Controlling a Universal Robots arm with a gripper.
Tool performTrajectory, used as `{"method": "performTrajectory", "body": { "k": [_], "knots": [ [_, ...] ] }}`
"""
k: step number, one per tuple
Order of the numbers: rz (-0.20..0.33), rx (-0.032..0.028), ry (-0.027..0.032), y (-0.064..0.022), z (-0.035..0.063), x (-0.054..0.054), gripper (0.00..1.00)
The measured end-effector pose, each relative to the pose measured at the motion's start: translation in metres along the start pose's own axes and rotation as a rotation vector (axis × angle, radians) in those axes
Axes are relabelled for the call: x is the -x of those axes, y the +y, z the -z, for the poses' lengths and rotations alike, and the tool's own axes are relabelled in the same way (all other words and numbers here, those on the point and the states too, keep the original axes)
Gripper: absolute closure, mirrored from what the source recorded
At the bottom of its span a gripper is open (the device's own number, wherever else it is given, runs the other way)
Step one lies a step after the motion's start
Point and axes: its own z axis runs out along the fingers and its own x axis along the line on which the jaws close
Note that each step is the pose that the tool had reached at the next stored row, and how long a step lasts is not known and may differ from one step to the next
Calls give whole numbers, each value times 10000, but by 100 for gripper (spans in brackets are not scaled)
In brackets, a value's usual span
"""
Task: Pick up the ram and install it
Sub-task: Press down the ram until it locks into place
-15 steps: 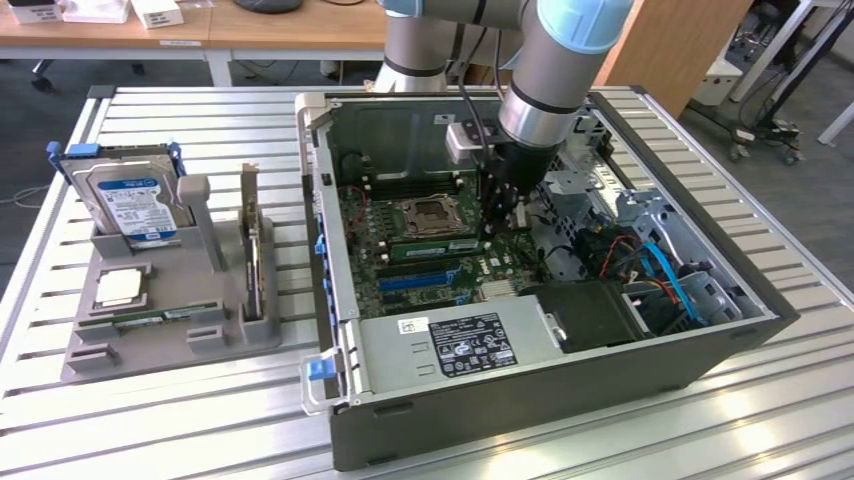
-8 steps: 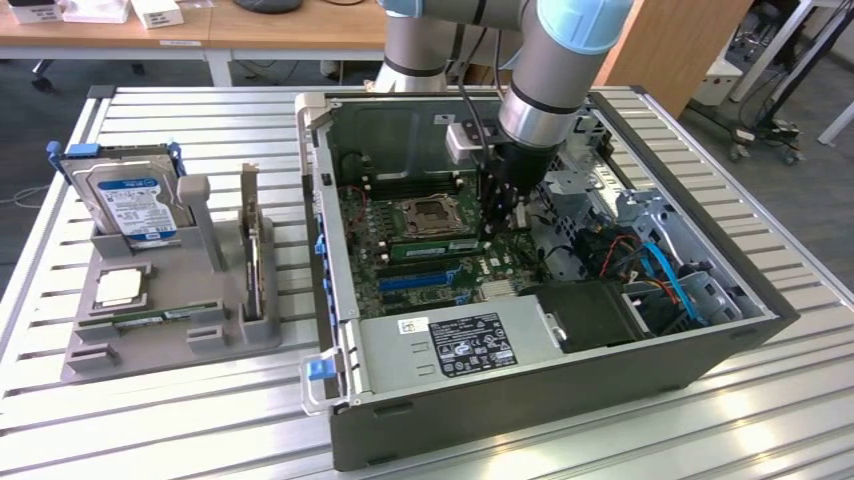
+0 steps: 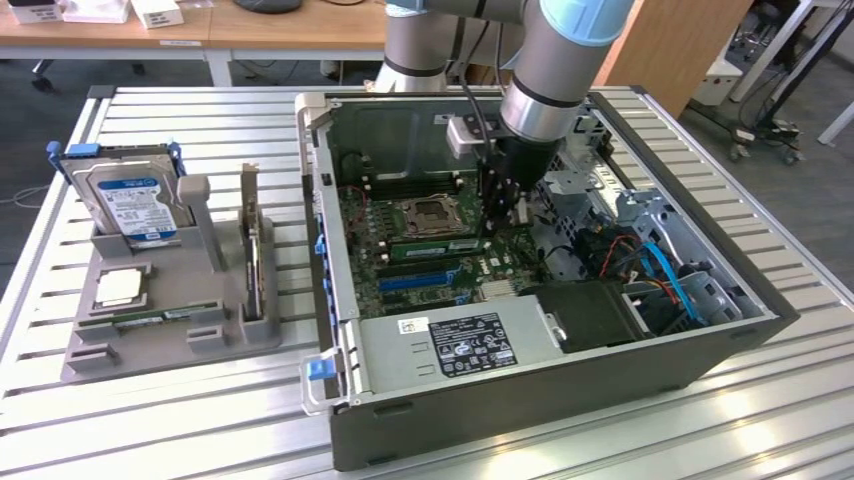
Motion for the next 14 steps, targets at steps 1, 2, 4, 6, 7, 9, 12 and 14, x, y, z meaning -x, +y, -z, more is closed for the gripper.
{"method": "performTrajectory", "body": {
  "k": [1, 2, 4, 6, 7, 9, 12, 14],
  "knots": [
    [0, 0, 0, 1, 21, 1, 90],
    [0, 0, 1, 2, 42, 1, 90],
    [0, 0, 0, 4, 83, 2, 90],
    [0, 0, 1, 6, 128, 3, 90],
    [0, 0, 2, 7, 147, 4, 90],
    [1, 0, 0, 7, 159, 4, 90],
    [1, 0, 0, 7, 159, 4, 90],
    [2, 0, 1, 9, 159, 4, 90]
  ]
}}
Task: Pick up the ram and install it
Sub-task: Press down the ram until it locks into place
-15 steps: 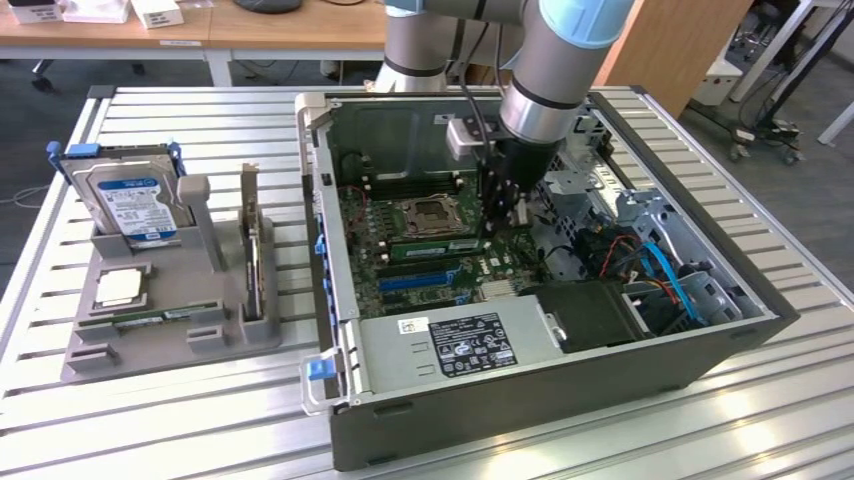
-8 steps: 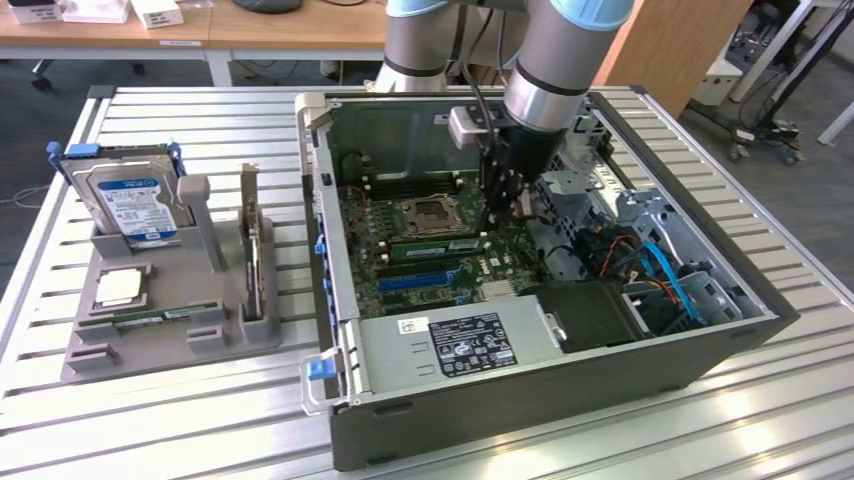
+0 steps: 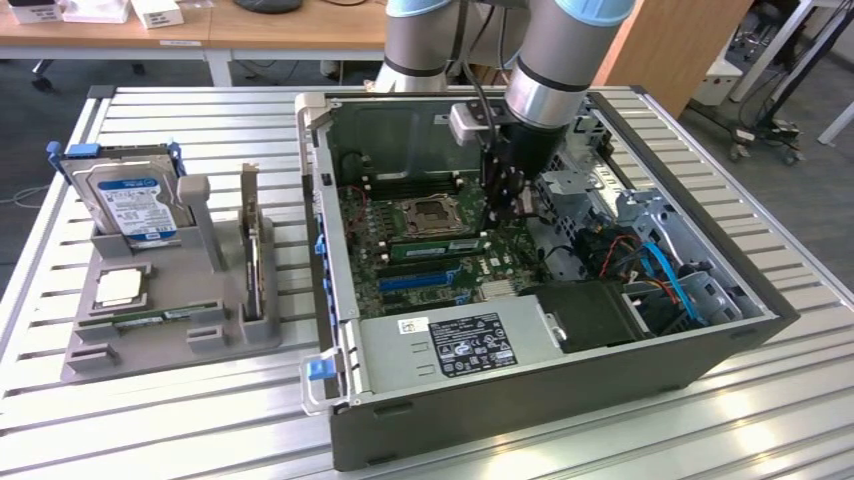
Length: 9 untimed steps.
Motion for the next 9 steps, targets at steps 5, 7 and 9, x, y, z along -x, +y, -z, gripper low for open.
{"method": "performTrajectory", "body": {
  "k": [5, 7, 9],
  "knots": [
    [-6, -2, 0, 495, -29, -1, 90],
    [-8, -2, -1, 549, -33, 0, 90],
    [-9, -2, 0, 598, -35, -1, 90]
  ]
}}
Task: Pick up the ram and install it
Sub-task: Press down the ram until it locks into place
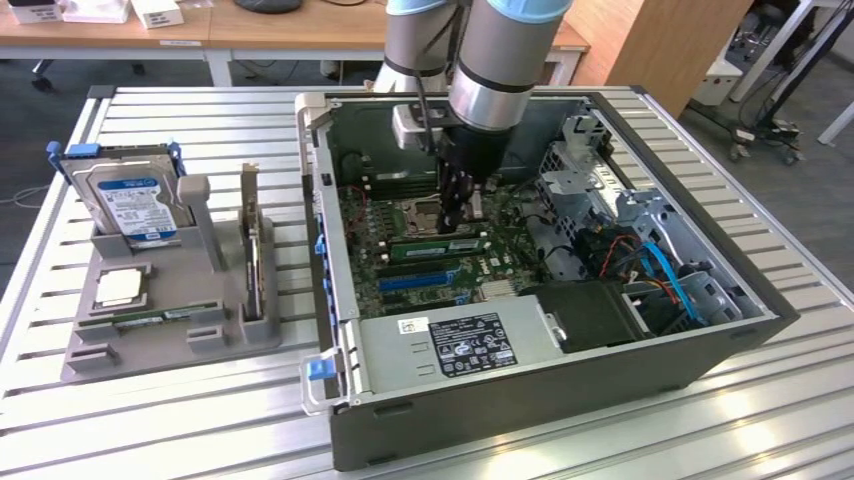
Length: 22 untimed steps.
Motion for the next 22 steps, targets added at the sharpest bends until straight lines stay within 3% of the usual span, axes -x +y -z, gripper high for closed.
{"method": "performTrajectory", "body": {
  "k": [14, 22],
  "knots": [
    [-16, -1, -1, 257, -19, 0, 90],
    [-16, 1, 0, 266, -20, -1, 90]
  ]
}}
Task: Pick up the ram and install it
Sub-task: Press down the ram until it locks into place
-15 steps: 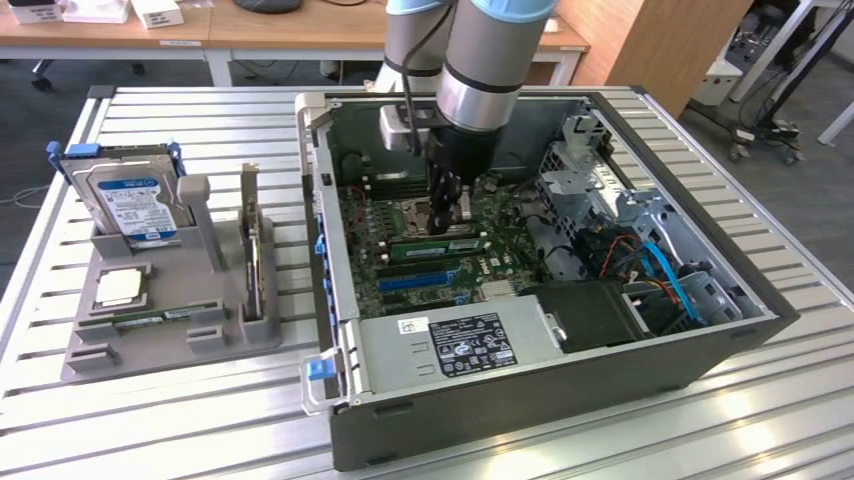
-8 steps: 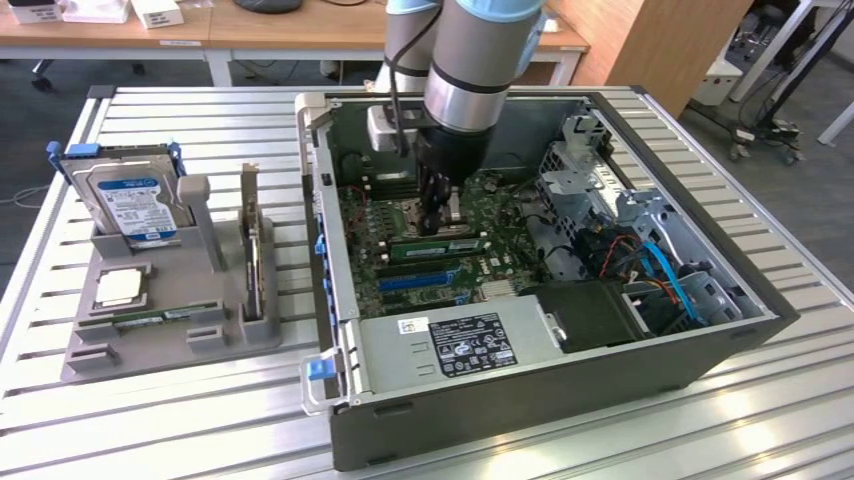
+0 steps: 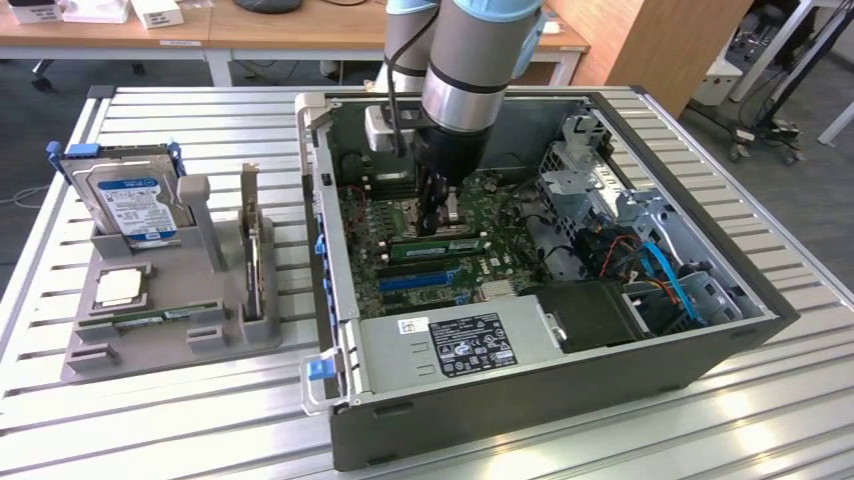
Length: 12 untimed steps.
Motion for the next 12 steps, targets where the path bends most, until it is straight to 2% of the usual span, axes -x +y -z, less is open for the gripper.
{"method": "performTrajectory", "body": {
  "k": [10, 12],
  "knots": [
    [0, 0, 0, -1, -47, -1, 90],
    [-1, -9, -4, 21, -50, -1, 90]
  ]
}}
